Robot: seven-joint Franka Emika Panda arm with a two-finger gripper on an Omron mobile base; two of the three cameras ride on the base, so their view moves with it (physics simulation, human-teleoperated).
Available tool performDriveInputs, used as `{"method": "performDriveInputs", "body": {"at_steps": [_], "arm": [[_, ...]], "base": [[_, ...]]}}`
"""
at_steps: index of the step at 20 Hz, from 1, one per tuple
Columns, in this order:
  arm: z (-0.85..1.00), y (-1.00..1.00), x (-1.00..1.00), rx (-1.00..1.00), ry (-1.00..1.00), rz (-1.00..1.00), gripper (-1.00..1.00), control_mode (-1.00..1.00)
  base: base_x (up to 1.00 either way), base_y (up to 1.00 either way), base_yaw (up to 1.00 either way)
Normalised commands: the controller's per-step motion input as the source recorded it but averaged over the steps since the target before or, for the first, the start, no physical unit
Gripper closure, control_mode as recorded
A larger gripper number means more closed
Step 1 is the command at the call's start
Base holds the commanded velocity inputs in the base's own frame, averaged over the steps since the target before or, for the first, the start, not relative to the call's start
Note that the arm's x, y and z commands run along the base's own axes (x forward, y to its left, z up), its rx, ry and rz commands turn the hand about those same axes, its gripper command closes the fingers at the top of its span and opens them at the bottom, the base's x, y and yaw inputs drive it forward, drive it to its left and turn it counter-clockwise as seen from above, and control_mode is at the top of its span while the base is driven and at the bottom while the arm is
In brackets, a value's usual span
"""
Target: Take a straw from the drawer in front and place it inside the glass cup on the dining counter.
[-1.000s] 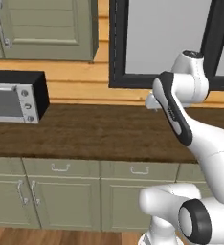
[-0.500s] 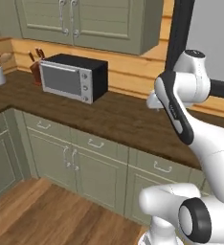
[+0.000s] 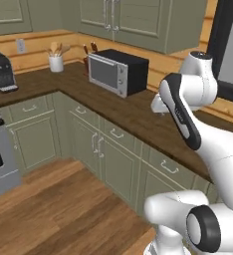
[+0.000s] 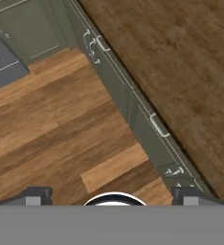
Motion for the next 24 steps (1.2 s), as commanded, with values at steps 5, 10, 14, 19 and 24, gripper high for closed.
{"method": "performDriveInputs", "body": {"at_steps": [5,10,14,19,24], "arm": [[0.0,0.0,0.0,0.0,0.0,0.0,-1.0,1.0],[0.0,0.0,0.0,0.0,0.0,0.0,-1.0,1.0],[0.0,0.0,0.0,0.0,0.0,0.0,-1.0,1.0],[0.0,0.0,0.0,0.0,0.0,0.0,-1.0,1.0],[0.0,-0.26,0.03,0.0,0.01,-0.03,-1.0,-1.0]], "base": [[-0.1,-0.58,0.42],[-0.31,-0.56,0.28],[-0.42,-0.48,0.1],[0.0,-0.59,0.01],[0.1,-0.46,-0.02]]}}
